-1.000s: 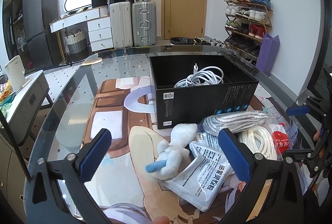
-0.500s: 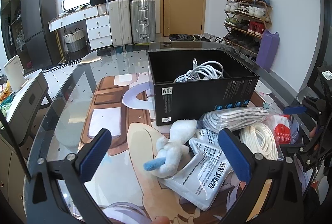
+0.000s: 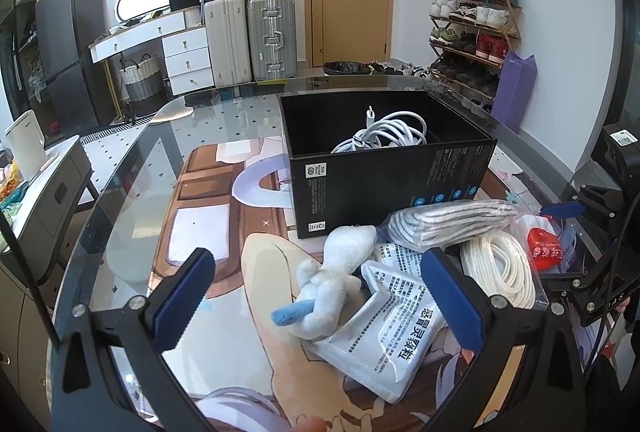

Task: Organize soft objects
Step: 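Withdraw both grippers from the black box back over the pile, then grasp the red-and-white balloon bag with the right gripper while the left gripper grasps the white plush toy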

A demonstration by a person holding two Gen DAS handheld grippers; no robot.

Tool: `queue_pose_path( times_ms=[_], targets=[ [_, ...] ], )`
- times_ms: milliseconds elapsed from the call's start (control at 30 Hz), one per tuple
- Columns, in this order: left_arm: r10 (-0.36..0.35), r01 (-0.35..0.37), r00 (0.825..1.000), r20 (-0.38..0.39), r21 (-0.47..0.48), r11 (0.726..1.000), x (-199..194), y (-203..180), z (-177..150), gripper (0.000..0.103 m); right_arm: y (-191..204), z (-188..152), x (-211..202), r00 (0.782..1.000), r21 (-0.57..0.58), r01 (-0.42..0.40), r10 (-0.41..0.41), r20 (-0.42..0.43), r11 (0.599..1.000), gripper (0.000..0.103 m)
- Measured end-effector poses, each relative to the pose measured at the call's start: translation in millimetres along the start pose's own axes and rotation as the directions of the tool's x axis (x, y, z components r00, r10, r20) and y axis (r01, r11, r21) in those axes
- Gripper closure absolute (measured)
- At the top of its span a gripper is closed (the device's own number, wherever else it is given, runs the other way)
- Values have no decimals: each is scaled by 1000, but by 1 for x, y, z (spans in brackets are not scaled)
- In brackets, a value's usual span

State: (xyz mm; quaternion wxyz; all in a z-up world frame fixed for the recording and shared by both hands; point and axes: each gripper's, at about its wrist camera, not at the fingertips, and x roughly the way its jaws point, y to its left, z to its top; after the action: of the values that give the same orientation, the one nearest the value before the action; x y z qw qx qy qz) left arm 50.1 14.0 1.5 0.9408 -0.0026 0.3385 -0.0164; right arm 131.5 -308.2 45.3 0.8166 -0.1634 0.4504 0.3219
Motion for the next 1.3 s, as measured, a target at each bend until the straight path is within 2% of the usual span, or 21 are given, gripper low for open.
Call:
queue_pose_path(
  times_ms=[167,267,333,567,633,967,1300],
  targets=[
    [-10,11,1000,-8,9,1000,0,-2,-1,0,-1,1,-1,1000,-3,8,-8,12,1000,2],
    [-13,13,1000,-15,4,1000,1,-1,-1,0,-1,0,-4,1000,-11,11,-11,24,1000,8],
    [-9,9,1000,-21,0,1000,3,1,-1,0,0,0,-6,999,-13,13,-13,31,1000,17],
    [-10,9,999,-33,-3,1000,5,1,-2,0,-2,1,-11,999,-11,14,-14,46,1000,29],
    [-11,11,999,-33,-3,1000,5,1,-2,0,-3,0,-13,998,-10,17,-17,52,1000,36],
    [5,-5,998,-57,-5,1000,10,1,-3,0,-8,-1,-24,996,1,22,-22,82,1000,40],
    [15,-24,994,-105,-82,996,18,17,-5,0,-13,1,-36,992,18,34,-36,117,999,40]
  ],
)
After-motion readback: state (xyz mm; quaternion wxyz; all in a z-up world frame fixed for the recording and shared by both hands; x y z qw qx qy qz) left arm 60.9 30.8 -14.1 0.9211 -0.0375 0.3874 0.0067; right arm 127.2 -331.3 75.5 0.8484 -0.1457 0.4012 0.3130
